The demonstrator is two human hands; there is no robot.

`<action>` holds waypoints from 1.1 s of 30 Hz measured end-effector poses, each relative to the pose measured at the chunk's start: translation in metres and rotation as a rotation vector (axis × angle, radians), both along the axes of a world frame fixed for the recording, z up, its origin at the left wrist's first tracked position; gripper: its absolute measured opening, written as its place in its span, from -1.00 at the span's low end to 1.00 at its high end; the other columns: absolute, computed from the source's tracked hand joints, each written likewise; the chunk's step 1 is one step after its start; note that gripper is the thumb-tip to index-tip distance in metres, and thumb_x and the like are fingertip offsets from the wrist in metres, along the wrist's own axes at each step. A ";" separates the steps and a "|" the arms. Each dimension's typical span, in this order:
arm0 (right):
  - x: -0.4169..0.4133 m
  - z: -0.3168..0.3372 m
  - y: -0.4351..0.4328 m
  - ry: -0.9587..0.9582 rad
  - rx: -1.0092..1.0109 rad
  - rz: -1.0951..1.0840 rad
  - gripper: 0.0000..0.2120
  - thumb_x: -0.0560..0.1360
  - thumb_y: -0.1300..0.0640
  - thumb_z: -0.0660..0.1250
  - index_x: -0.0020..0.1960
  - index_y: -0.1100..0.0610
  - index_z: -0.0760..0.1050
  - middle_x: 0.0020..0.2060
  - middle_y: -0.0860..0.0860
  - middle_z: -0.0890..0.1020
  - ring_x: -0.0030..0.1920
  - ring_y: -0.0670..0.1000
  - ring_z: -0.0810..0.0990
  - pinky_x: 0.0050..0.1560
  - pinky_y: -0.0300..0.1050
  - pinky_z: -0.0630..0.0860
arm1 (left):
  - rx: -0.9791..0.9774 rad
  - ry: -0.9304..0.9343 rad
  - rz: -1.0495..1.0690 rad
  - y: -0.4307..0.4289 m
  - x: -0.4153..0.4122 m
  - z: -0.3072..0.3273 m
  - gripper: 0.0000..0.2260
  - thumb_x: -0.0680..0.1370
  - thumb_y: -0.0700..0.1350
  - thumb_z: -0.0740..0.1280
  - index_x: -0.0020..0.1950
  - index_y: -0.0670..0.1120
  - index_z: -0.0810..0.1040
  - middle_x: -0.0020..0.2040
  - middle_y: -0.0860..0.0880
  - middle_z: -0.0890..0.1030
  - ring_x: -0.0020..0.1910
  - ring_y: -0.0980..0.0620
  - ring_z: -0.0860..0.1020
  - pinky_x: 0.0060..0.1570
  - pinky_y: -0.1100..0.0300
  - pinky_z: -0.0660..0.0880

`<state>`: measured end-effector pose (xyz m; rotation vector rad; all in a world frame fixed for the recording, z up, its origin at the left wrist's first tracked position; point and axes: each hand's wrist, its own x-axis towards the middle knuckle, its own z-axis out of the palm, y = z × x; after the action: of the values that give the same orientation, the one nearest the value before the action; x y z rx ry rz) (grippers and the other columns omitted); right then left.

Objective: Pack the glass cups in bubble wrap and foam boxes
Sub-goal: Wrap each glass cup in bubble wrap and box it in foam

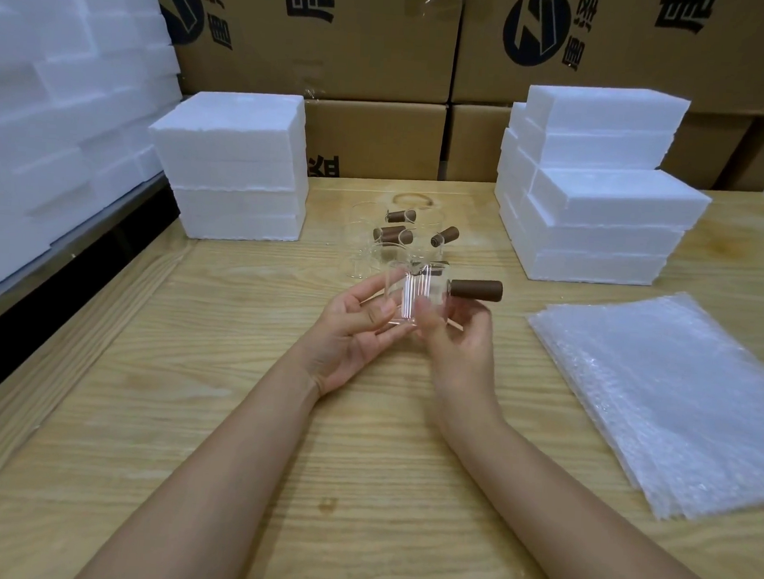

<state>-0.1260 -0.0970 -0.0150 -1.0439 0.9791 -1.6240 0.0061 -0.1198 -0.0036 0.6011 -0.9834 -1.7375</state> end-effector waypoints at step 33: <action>0.001 0.008 -0.006 0.045 -0.149 -0.021 -0.62 0.39 0.26 0.47 0.05 0.02 0.35 -0.04 -0.04 0.45 -0.18 -0.26 0.55 -0.15 -0.38 0.49 | -0.117 -0.141 0.172 -0.004 -0.002 -0.002 -0.14 0.10 0.08 0.67 0.32 -0.11 0.45 0.20 -0.10 0.63 0.22 -0.03 0.58 0.19 0.11 0.53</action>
<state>-0.1245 -0.1026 -0.0074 -1.1786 0.9123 -1.7180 0.0039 -0.1234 -0.0054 0.7182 -1.0906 -1.4911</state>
